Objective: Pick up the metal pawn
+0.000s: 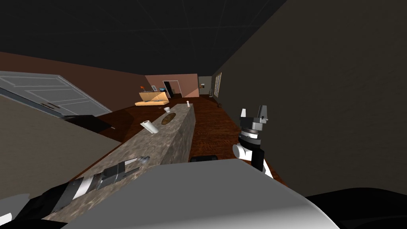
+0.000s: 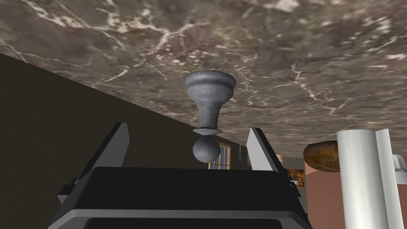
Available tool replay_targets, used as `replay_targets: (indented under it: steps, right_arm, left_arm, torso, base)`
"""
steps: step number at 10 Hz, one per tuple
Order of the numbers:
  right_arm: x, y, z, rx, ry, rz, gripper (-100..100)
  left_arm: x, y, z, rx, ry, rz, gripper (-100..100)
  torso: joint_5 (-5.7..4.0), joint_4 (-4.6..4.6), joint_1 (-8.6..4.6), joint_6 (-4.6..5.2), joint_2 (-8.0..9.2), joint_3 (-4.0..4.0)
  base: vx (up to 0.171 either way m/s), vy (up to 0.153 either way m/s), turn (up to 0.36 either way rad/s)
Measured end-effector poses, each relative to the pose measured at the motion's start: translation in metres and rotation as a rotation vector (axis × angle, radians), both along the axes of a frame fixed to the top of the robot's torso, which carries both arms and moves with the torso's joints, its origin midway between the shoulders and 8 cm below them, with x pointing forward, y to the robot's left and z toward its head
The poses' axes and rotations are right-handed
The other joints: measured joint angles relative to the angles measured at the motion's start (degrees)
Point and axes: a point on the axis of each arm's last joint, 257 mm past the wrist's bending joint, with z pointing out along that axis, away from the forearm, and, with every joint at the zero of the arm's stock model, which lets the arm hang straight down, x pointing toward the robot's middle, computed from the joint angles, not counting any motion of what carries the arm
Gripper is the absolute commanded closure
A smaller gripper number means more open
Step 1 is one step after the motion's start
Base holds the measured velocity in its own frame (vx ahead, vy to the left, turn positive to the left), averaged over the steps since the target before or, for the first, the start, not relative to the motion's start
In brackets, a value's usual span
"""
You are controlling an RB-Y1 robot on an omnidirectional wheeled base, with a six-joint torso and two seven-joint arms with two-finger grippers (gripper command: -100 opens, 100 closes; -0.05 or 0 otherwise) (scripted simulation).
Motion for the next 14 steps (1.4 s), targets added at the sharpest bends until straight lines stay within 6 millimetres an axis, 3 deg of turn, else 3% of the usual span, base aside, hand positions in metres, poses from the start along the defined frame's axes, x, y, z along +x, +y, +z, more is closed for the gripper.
replay_targets:
  steps: [3, 7, 8, 11, 14]
  right_arm:
    - [0.000, 0.000, 0.000, 0.000, 0.000, 0.000, 0]
    - [0.000, 0.000, 0.000, 0.000, 0.000, 0.000, 0]
    - [0.000, 0.000, 0.000, 0.000, 0.000, 0.000, 0]
    - [0.000, 0.000, 0.000, 0.000, 0.000, 0.000, 0]
    - [0.000, 0.000, 0.000, 0.000, 0.000, 0.000, 0]
  left_arm:
    - [0.020, 0.016, -0.003, -0.009, -0.012, 0.084, -100]
    - [0.029, 0.029, -0.012, -0.024, -0.005, 0.166, -100]
    - [0.038, 0.042, -0.012, -0.018, -0.013, 0.201, -100]
    - [0.043, 0.050, -0.015, -0.020, -0.005, 0.255, -100]
    - [0.055, 0.071, -0.015, -0.008, -0.010, 0.330, -100]
  torso:
    - [0.02, 0.25, 0.05, 0.04, 1.11, 0.64]
    - [0.01, 0.15, 0.05, 0.04, 0.63, 0.37]
    - [0.00, 0.18, -0.01, 0.03, 0.75, 0.44]
    - [0.03, 0.19, 0.15, -0.08, 0.75, 0.46]
    - [0.00, 0.21, 0.04, -0.08, 0.83, 0.51]
  base:
    - [-0.235, 0.013, -0.311]
    - [-0.141, -0.014, -0.236]
    - [-0.156, -0.007, -0.141]
    - [-0.150, -0.002, -0.202]
    - [-0.157, -0.053, -0.260]
